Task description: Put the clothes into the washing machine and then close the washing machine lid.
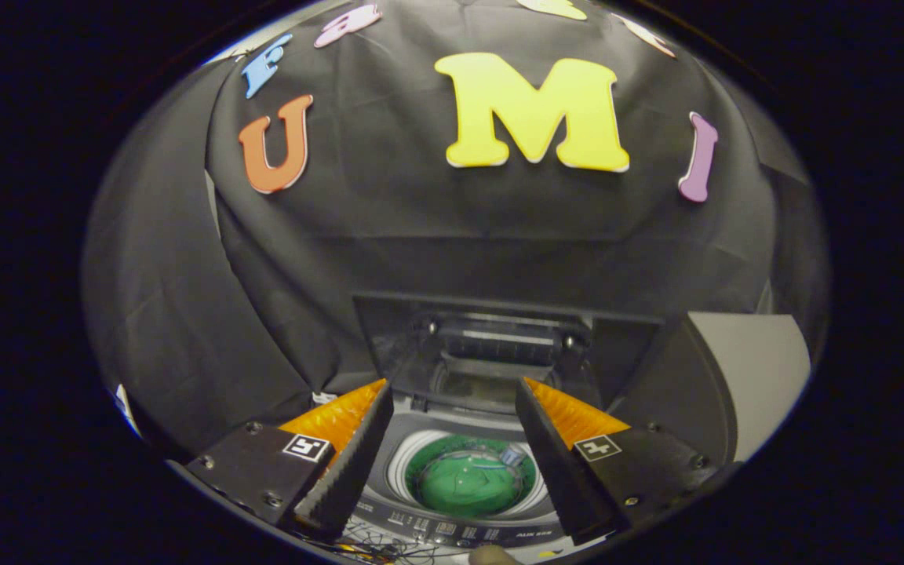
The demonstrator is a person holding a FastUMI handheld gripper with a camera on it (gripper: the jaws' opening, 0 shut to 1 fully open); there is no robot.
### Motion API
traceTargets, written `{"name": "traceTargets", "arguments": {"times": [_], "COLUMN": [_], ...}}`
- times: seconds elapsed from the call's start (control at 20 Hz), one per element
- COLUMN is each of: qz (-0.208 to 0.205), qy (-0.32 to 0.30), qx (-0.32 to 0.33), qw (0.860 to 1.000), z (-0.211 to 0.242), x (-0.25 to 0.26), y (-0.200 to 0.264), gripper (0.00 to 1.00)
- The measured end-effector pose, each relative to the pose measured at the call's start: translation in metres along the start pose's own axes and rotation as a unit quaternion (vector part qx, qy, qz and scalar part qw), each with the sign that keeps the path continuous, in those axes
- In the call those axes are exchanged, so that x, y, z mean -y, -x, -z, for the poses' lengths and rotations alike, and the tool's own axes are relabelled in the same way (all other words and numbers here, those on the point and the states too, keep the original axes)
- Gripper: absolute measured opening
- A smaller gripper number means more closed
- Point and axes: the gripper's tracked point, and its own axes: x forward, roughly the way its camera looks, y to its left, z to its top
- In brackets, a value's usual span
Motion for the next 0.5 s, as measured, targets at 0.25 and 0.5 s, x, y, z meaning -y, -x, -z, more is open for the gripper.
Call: {"name": "traceTargets", "arguments": {"times": [0.25,0.5], "qz": [0.007,0.031], "qy": [-0.008,-0.011], "qx": [0.032,0.04], "qw": [0.999,0.999], "z": [-0.063,-0.108], "x": [-0.009,0.005], "y": [-0.012,-0.039], "gripper": [0.98,0.98]}}
